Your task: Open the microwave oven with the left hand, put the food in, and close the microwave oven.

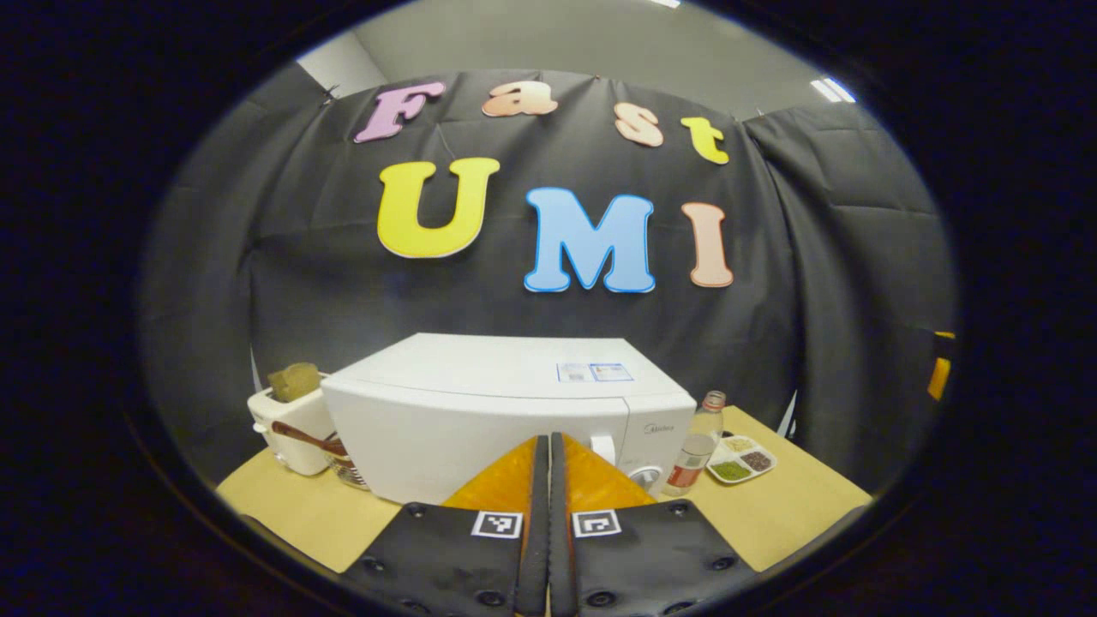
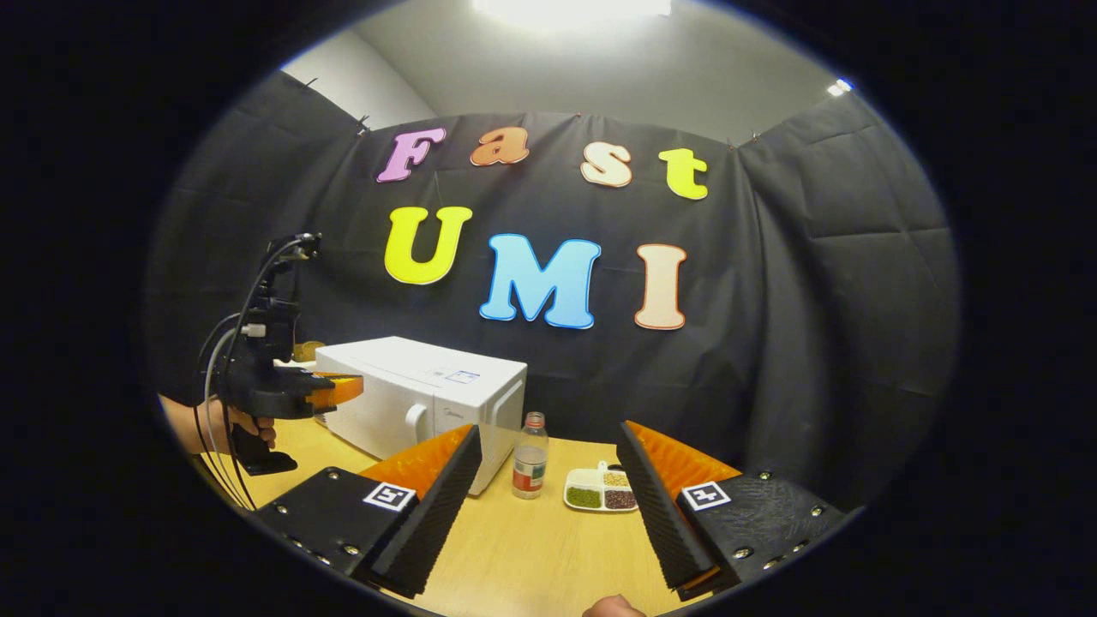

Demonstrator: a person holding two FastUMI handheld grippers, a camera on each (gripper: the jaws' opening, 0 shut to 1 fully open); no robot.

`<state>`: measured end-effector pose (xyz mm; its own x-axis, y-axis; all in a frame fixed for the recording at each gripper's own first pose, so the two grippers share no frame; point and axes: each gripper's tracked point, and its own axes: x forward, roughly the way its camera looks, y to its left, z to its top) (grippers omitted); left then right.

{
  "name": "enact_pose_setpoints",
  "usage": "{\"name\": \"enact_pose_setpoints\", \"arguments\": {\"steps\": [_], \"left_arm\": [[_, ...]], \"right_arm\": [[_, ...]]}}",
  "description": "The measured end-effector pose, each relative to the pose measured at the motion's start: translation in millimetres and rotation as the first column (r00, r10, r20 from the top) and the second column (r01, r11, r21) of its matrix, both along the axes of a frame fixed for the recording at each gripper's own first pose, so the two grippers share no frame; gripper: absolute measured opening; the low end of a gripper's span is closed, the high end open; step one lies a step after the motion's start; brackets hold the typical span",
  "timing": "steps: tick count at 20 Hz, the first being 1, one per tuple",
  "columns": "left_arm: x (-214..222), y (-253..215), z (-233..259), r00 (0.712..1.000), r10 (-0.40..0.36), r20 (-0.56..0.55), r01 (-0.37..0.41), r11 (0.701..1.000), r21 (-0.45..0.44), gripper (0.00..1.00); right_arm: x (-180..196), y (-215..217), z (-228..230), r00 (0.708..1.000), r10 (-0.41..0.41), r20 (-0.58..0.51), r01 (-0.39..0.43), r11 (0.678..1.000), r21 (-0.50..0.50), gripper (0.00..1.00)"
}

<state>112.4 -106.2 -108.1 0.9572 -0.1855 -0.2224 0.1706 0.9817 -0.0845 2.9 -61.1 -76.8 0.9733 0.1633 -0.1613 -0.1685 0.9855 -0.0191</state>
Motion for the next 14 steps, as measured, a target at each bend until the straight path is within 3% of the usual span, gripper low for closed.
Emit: {"name": "enact_pose_setpoints", "arguments": {"steps": [8, 11, 12, 13, 14], "left_arm": [[-99.3, 62.8, 69.4, 0.992, 0.047, 0.115, -0.050, 0.998, 0.024, 0.06], [-130.5, 74.7, 73.8, 0.991, 0.041, 0.128, -0.046, 0.998, 0.040, 0.08], [-141.8, 75.3, 76.4, 0.991, 0.030, 0.127, -0.035, 0.999, 0.035, 0.15], [-152.6, 77.0, 79.8, 0.991, 0.022, 0.133, -0.026, 0.999, 0.029, 0.29], [-161.3, 79.8, 83.1, 0.989, 0.019, 0.144, -0.023, 0.999, 0.024, 0.55]], "right_arm": [[-59.4, 41.9, 32.0, 0.999, -0.037, 0.035, 0.036, 0.999, 0.034, 0.97], [-78.5, 52.8, 34.5, 0.998, -0.059, 0.039, 0.057, 0.997, 0.047, 0.97], [-83.3, 55.5, 34.5, 0.997, -0.065, 0.039, 0.063, 0.997, 0.052, 0.97], [-86.7, 58.1, 35.1, 0.997, -0.070, 0.038, 0.068, 0.996, 0.058, 0.97], [-90.6, 60.6, 35.2, 0.996, -0.076, 0.036, 0.073, 0.995, 0.065, 0.97]]}}
